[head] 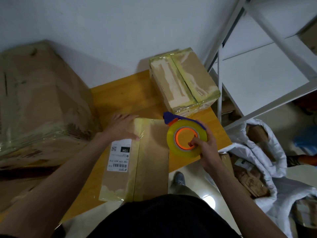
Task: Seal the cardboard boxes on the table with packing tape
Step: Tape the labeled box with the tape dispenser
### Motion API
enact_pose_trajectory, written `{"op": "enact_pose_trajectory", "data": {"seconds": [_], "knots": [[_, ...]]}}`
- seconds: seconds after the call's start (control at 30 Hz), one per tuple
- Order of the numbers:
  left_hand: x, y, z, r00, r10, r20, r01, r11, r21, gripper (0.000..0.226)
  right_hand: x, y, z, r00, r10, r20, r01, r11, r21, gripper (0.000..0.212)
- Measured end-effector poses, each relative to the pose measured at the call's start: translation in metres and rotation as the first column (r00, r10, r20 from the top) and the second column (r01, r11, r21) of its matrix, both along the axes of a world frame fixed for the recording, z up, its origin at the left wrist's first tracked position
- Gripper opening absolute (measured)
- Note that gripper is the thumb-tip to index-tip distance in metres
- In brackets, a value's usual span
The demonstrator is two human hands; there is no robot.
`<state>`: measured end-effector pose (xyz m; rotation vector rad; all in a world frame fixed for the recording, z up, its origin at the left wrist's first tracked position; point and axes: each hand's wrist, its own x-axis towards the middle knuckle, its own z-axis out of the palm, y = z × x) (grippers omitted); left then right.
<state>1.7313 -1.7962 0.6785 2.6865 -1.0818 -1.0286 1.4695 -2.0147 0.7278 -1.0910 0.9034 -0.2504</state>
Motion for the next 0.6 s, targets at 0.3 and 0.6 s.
{"op": "enact_pose_trajectory", "data": {"seconds": [0.3, 0.6], "knots": [[-0.001, 0.001, 0.002, 0.973, 0.181, 0.142, -0.179, 0.983, -0.025, 0.106, -0.012, -0.01, 0.0, 0.999, -0.019, -0.031, 0.02, 1.0, 0.018, 0.067], [-0.027, 0.022, -0.005, 0.869, 0.453, 0.198, -0.464, 0.886, 0.014, 0.113, -0.015, -0.016, 0.001, 0.998, 0.058, -0.035, -0.058, 0.998, 0.008, 0.068]]}}
